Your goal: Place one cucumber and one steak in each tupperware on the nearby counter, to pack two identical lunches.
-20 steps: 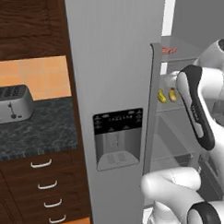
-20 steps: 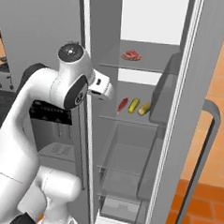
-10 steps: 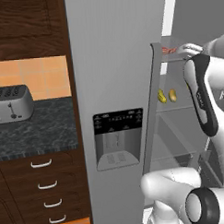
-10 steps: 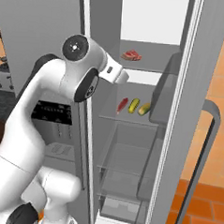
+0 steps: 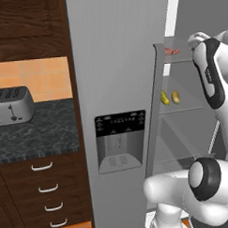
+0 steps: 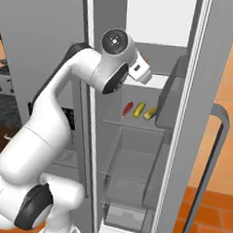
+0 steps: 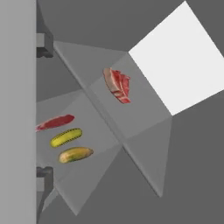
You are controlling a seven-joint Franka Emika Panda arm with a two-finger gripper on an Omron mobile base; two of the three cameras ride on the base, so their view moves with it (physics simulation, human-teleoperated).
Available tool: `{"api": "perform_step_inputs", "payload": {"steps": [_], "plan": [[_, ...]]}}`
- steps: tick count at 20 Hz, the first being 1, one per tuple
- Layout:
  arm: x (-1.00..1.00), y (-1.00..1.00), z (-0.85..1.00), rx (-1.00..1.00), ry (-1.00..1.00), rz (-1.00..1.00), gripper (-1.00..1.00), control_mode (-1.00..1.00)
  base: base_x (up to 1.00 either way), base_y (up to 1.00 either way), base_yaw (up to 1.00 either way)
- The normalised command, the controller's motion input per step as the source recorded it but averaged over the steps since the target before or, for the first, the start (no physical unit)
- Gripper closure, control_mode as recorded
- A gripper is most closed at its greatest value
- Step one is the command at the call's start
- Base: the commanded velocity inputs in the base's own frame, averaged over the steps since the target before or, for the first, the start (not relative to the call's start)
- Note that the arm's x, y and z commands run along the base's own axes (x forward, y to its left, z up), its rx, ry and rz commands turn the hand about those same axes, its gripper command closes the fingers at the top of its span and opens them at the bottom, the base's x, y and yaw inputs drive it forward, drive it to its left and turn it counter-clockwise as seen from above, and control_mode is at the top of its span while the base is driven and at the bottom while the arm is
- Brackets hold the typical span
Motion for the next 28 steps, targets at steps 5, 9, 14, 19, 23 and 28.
{"api": "perform_step_inputs", "payload": {"steps": [5, 9, 14, 19, 23, 28], "plan": [[0.55, -0.10, -0.01, 0.05, 0.07, 0.01, -1.00, -1.00, 0.00, 0.00, 0.00], [0.27, -0.01, -0.24, 0.00, -0.03, 0.10, -1.00, -1.00, 0.00, 0.00, 0.00], [0.30, -0.03, 0.09, -0.12, -0.13, 0.36, -1.00, -1.00, 0.00, 0.00, 0.00], [0.69, 0.26, 0.00, -0.16, 0.08, 0.09, -1.00, -1.00, 0.00, 0.00, 0.00], [0.31, 0.14, -0.02, -0.03, 0.14, -0.01, -1.00, -1.00, 0.00, 0.00, 0.00], [0.33, 0.03, -0.35, 0.00, 0.16, -0.02, -1.00, -1.00, 0.00, 0.00, 0.00]]}}
